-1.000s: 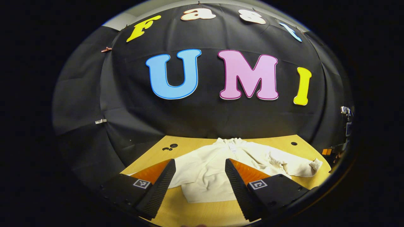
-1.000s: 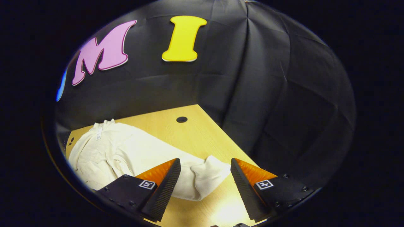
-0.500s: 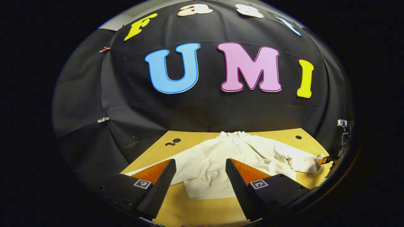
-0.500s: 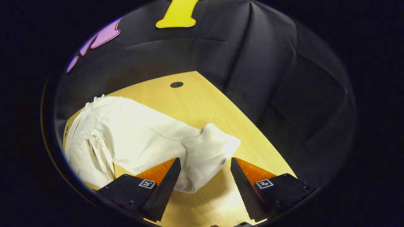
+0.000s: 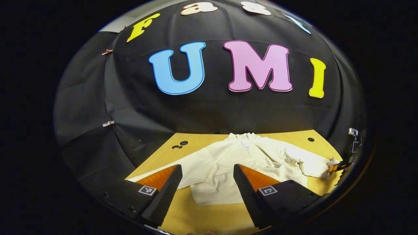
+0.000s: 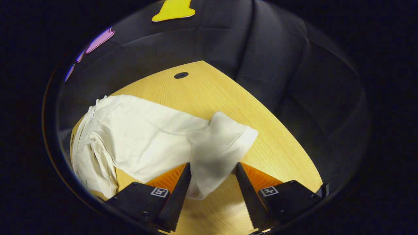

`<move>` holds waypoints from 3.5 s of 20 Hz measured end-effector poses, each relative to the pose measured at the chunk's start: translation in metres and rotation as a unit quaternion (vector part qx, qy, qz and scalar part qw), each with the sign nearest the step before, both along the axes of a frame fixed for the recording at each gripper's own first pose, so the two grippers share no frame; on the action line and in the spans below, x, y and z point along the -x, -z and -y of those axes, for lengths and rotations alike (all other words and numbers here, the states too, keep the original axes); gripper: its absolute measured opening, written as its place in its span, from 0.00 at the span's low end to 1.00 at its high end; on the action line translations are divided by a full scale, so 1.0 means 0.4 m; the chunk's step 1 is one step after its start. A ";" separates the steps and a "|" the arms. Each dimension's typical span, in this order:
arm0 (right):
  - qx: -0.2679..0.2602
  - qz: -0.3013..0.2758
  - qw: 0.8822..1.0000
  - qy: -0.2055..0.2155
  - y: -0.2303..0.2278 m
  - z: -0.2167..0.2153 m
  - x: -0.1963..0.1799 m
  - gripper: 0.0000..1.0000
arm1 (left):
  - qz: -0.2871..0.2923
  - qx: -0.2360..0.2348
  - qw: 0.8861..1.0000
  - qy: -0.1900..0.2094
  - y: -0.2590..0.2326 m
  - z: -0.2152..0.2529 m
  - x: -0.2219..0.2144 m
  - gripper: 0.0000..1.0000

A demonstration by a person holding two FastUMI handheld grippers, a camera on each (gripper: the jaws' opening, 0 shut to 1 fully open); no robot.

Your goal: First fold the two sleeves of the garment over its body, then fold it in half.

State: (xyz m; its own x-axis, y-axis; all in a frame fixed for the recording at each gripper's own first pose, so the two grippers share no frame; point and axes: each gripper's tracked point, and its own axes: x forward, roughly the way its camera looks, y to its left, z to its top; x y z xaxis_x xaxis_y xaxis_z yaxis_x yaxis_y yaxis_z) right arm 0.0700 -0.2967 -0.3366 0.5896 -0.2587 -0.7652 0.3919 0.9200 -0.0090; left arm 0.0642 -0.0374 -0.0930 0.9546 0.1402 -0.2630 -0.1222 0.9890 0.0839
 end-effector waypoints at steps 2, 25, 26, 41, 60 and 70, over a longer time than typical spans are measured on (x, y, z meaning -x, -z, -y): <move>-0.008 0.004 1.000 -0.002 0.004 -0.013 -0.013 0.50 | 0.000 -0.003 1.000 0.007 -0.003 0.011 0.000 0.98; 0.003 0.120 0.987 -0.109 -0.353 -0.251 -0.326 0.07 | -0.002 0.035 0.998 -0.045 0.007 -0.181 0.017 0.99; 0.009 0.129 0.984 -0.120 -0.380 -0.276 -0.350 0.07 | -0.001 0.038 0.998 -0.048 0.011 -0.195 0.022 0.99; 0.017 0.183 0.940 -0.286 -0.544 -0.842 -0.605 0.06 | -0.002 0.070 0.991 -0.111 0.058 -0.397 0.056 0.99; -0.033 0.104 0.868 -0.485 -0.172 -1.724 -0.502 0.16 | -0.022 0.065 0.984 -0.167 0.178 -0.559 0.074 0.99; -0.054 0.150 0.878 -0.451 -0.266 -1.636 -0.440 0.98 | -0.025 0.087 0.971 -0.220 0.234 -0.686 0.121 0.99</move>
State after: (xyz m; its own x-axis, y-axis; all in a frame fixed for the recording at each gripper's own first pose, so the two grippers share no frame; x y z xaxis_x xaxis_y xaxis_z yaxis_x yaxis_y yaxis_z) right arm 0.2461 0.3576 -0.2302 0.6964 0.4818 -0.5319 -0.5276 0.8461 0.0757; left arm 0.0157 0.2369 -0.1867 0.7971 0.4817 -0.3641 -0.5369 0.8414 -0.0621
